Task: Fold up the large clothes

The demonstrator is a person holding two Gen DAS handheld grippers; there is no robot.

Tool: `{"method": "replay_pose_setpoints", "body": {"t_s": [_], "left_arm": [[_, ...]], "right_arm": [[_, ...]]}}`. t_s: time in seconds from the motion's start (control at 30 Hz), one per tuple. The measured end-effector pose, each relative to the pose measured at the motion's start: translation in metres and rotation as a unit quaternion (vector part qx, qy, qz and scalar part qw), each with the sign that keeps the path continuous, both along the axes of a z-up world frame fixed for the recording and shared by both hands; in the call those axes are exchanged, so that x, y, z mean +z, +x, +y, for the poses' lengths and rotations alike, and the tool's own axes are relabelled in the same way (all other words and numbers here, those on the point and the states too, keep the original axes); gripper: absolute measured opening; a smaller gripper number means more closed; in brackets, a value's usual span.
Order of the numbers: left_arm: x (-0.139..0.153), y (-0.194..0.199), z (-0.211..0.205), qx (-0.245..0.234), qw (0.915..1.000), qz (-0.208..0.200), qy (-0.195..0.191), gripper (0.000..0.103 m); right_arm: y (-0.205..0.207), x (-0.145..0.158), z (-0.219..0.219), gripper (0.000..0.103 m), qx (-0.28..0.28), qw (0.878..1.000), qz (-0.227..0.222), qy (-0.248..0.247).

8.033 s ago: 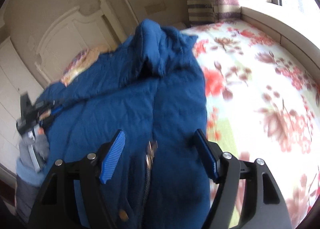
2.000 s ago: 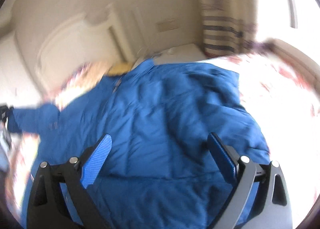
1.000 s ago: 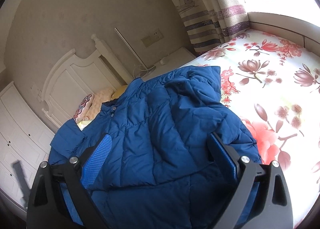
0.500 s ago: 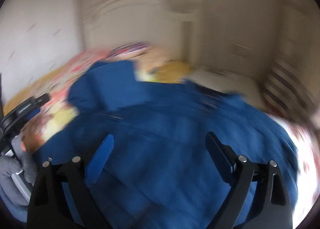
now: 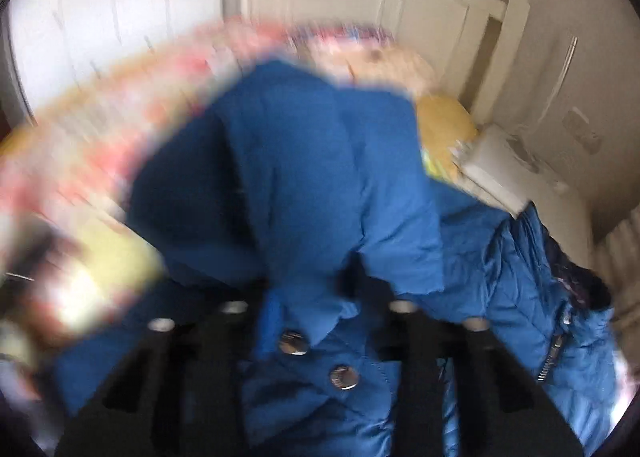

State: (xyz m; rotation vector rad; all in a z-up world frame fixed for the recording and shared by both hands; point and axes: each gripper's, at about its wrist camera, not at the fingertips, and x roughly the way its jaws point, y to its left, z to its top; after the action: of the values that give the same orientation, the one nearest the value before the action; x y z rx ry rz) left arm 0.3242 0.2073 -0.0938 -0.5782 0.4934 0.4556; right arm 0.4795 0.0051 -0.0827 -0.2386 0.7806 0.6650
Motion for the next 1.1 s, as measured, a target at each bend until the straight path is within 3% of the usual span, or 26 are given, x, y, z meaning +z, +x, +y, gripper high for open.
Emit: {"method": "replay_pose_setpoints", "body": {"t_s": [0.1, 0.17, 0.2, 0.27, 0.43, 0.5, 0.57, 0.63, 0.67, 0.7, 0.73, 0.83, 0.93, 1.0, 1.1], "left_arm": [[-0.001, 0.002, 0.001, 0.000, 1.0000, 0.003, -0.002, 0.084], [0.000, 0.002, 0.000, 0.000, 1.0000, 0.003, 0.001, 0.084], [0.000, 0.002, -0.002, -0.001, 1.0000, 0.002, 0.004, 0.085], [0.001, 0.003, -0.004, -0.005, 0.9999, 0.004, 0.009, 0.085], [0.007, 0.002, -0.013, -0.018, 0.9994, -0.005, 0.030, 0.085], [0.011, -0.001, -0.017, -0.020, 0.9988, -0.015, 0.041, 0.086], [0.014, -0.002, -0.022, -0.024, 0.9982, -0.018, 0.052, 0.087], [0.015, 0.000, -0.026, -0.032, 0.9976, -0.016, 0.060, 0.087], [0.015, 0.002, -0.028, -0.035, 0.9973, -0.012, 0.063, 0.087], [0.014, 0.005, -0.030, -0.041, 0.9969, -0.004, 0.067, 0.088], [0.014, 0.006, -0.031, -0.044, 0.9967, -0.001, 0.068, 0.088], [0.012, 0.008, -0.034, -0.047, 0.9962, 0.010, 0.072, 0.088], [0.010, 0.009, -0.034, -0.047, 0.9962, 0.017, 0.071, 0.088], [0.009, 0.010, -0.034, -0.047, 0.9961, 0.021, 0.072, 0.088], [0.008, 0.012, -0.036, -0.050, 0.9955, 0.027, 0.076, 0.088]], "right_arm": [[-0.004, 0.052, -0.049, 0.019, -0.013, 0.988, 0.016, 0.151], [-0.006, 0.089, -0.093, 0.019, -0.023, 0.964, 0.036, 0.262], [-0.008, 0.100, -0.109, 0.019, -0.029, 0.955, 0.040, 0.292], [-0.016, 0.128, -0.149, 0.018, -0.042, 0.937, 0.033, 0.347], [-0.056, 0.157, -0.240, 0.018, -0.084, 0.894, 0.013, 0.440], [-0.087, 0.154, -0.289, 0.018, -0.113, 0.863, 0.005, 0.492], [-0.114, 0.139, -0.331, 0.018, -0.153, 0.842, 0.002, 0.517], [-0.130, 0.118, -0.360, 0.024, -0.204, 0.844, -0.002, 0.496], [-0.133, 0.098, -0.374, 0.035, -0.242, 0.851, 0.011, 0.466], [-0.132, 0.082, -0.383, 0.061, -0.267, 0.854, 0.029, 0.446], [-0.129, 0.059, -0.392, 0.070, -0.292, 0.854, 0.051, 0.427], [-0.129, 0.000, -0.413, 0.072, -0.349, 0.843, 0.104, 0.396], [-0.139, -0.028, -0.417, 0.072, -0.366, 0.838, 0.106, 0.390], [-0.143, -0.036, -0.416, 0.070, -0.372, 0.844, 0.101, 0.373], [-0.142, -0.036, -0.409, 0.066, -0.370, 0.864, 0.083, 0.330]]}}
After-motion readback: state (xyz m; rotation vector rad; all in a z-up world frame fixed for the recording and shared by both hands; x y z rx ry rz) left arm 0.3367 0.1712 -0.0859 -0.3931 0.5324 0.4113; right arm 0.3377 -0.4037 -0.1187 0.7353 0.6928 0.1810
